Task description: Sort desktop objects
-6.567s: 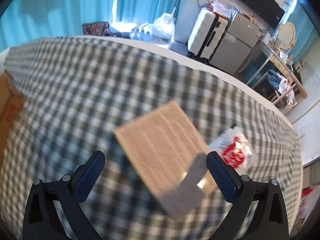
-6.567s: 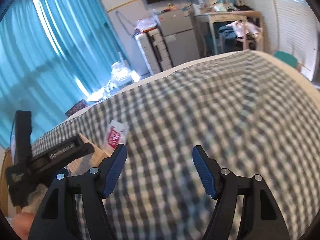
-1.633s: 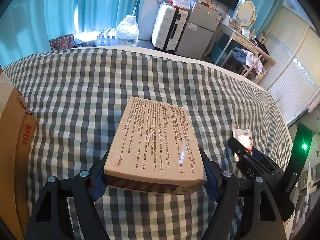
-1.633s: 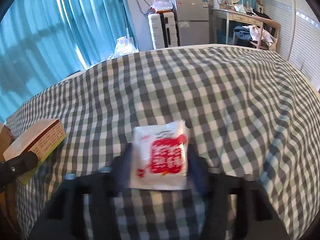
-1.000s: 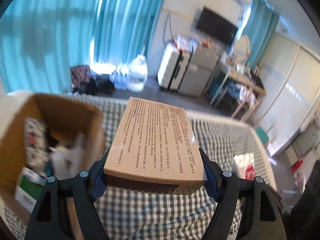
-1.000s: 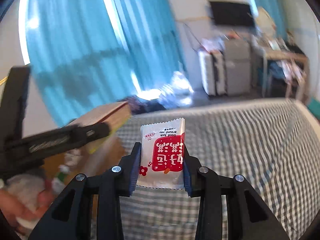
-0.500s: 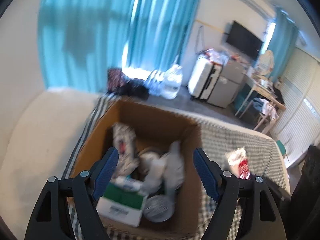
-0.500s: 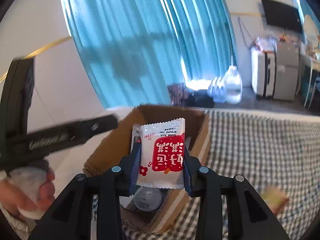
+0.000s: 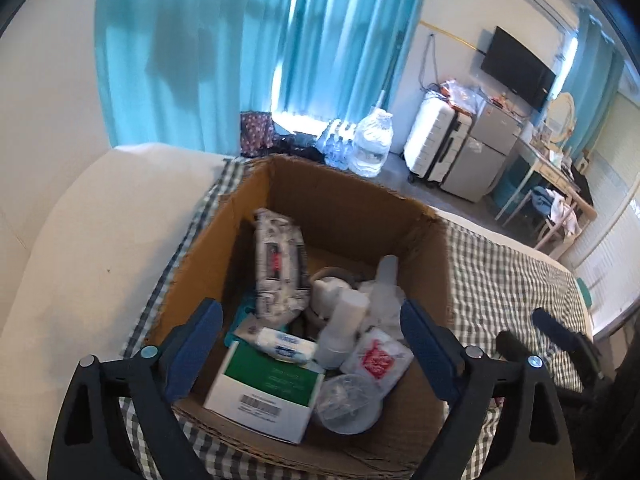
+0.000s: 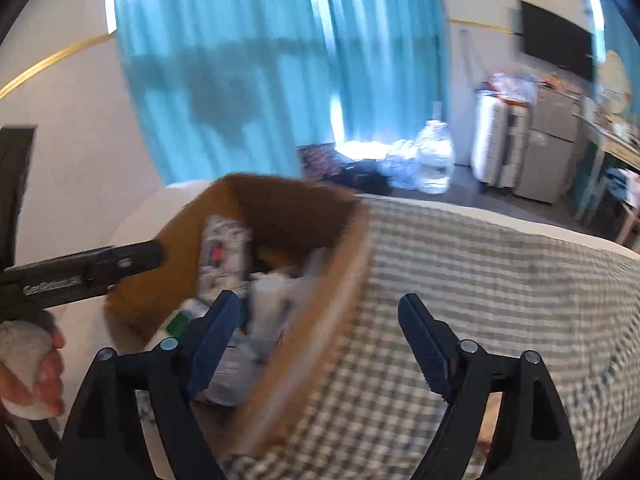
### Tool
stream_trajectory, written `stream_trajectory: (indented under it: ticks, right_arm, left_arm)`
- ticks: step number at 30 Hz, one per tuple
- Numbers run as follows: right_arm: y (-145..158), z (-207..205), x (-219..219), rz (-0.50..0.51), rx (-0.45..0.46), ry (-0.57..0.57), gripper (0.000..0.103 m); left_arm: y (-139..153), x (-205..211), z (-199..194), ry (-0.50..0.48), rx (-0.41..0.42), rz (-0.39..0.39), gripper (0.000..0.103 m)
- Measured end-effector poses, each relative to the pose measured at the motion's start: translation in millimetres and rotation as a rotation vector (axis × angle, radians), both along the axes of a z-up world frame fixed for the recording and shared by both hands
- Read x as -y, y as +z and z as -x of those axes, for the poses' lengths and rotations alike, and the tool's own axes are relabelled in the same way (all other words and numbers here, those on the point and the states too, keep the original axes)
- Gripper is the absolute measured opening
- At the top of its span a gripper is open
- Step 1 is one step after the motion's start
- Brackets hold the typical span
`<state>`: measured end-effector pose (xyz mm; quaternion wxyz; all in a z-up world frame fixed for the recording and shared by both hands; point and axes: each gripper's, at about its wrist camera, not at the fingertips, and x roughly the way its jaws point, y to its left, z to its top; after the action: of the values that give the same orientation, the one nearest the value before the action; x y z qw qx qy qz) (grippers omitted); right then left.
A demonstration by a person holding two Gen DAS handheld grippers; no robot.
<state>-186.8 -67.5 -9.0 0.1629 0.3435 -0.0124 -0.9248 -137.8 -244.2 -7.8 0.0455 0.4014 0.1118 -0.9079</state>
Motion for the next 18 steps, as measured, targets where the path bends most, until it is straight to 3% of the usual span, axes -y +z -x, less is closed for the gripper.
stream_trajectory:
  ticks: [4, 8, 12, 18]
  right_arm:
    - [5.1, -0.9, -65.5, 0.066, -0.004, -0.134, 0.085]
    - [-2.0, -13.5, -142.7, 0.074, -0.004, -0.314, 0.086]
    - [-21.6, -26.3, -220.3, 0.133, 0.034, -0.467, 0.087]
    - [-47.3, -34.9, -294.4, 0.237, 0.077, -0.595, 0.087]
  left_arm:
    - [5.4, -45.3, -2.8, -0.077, -0.022, 0.01, 0.099]
    - [-2.5, -115.8, -4.0, -0.223, -0.045, 0.008, 0.103]
    - [-31.3, -191.8, -1.1, -0.386, -0.036, 0.003, 0.103]
    - [-93.4, -289.4, 12.6, -0.661, 0.027, 0.044, 0.103]
